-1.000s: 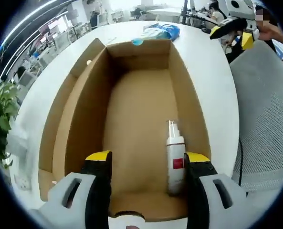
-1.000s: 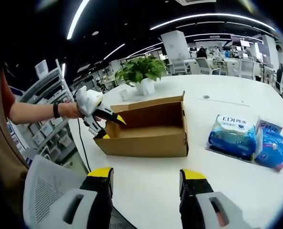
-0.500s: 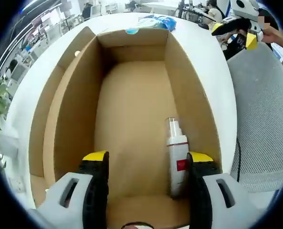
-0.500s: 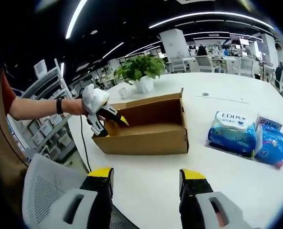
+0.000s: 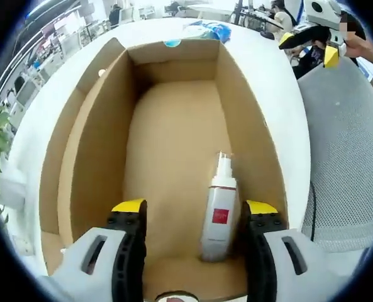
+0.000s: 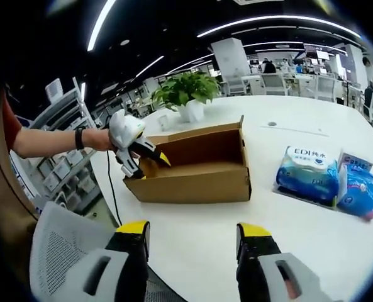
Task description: Operate the shoe box by opening the lid, removing the specified soft item, and placing it in the target area until the item is outside and the box remains undamaged.
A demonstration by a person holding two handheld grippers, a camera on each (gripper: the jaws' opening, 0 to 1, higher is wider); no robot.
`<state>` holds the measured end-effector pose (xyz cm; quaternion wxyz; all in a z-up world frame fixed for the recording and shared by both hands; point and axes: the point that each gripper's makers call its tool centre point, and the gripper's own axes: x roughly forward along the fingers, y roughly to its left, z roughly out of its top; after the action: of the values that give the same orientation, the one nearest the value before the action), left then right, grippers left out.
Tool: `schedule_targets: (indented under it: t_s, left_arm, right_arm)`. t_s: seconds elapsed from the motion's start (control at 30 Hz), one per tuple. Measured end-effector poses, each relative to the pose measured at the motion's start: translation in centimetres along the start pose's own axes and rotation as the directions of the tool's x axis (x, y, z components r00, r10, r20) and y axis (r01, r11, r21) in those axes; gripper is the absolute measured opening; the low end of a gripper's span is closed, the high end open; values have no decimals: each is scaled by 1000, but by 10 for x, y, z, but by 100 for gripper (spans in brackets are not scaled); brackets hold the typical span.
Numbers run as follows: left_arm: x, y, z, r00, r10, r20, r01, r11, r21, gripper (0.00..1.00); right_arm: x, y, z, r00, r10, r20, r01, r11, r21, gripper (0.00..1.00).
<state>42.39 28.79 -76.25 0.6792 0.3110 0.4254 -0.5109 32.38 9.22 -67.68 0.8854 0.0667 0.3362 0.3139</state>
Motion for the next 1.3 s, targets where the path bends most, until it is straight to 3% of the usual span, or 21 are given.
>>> schedule_targets:
  t_s: [0.27, 0.47, 0.63, 0.87, 1.13, 1.3]
  left_arm:
    - [14, -6, -3, 999, 8, -39, -5, 998, 55, 49]
    - [25, -22, -2, 998, -60, -6, 60, 998, 6, 21]
    - [22, -18, 5, 999, 0, 37, -2, 998, 61, 20]
    - [8, -13, 19, 992, 42, 116, -49, 997, 53, 20]
    - [-9, -14, 37, 980, 94, 177, -110, 990, 84, 20]
    - [-21, -16, 57, 967, 121, 226, -149, 983, 112, 20]
  right_arm:
    - [0, 3, -1, 1000, 2, -1, -2, 1000, 4, 53]
    - [0, 8, 0, 1000, 20, -2, -20, 1000, -4, 54]
    - [2, 13, -3, 999, 37, -14, -37, 999, 0, 54]
    - [8, 27, -1, 996, 88, -15, -88, 996, -6, 55]
    - [12, 34, 2, 992, 127, 6, -127, 991, 28, 55]
    - [14, 39, 5, 990, 142, 20, -143, 989, 50, 54]
